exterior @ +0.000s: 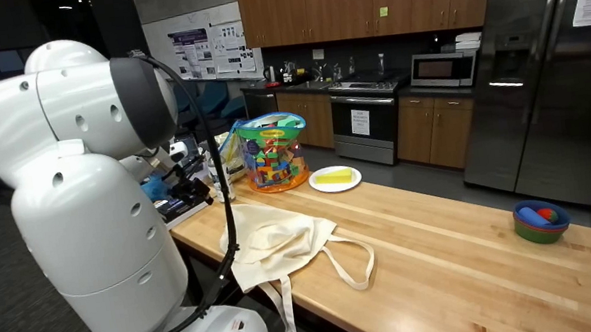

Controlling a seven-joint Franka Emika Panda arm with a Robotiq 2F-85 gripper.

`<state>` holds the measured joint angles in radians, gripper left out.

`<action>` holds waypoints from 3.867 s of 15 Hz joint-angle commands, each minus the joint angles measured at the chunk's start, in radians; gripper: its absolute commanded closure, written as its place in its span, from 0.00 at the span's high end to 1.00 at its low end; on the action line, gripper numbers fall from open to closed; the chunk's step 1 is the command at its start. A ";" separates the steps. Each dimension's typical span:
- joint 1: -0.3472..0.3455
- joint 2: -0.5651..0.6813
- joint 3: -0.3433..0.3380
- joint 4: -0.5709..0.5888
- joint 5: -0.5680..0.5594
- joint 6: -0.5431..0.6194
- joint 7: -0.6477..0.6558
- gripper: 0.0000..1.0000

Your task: Unfold the bag

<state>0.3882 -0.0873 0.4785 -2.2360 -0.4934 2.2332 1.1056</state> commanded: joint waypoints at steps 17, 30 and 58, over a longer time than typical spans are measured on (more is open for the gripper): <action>-0.038 0.151 -0.096 0.028 -0.098 -0.067 0.023 0.75; -0.046 0.142 -0.132 0.104 0.099 -0.059 -0.370 0.00; -0.322 0.188 -0.410 0.373 0.741 -0.276 -0.925 0.01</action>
<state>0.0911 0.0754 0.0916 -1.9094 0.2280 2.0025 0.2196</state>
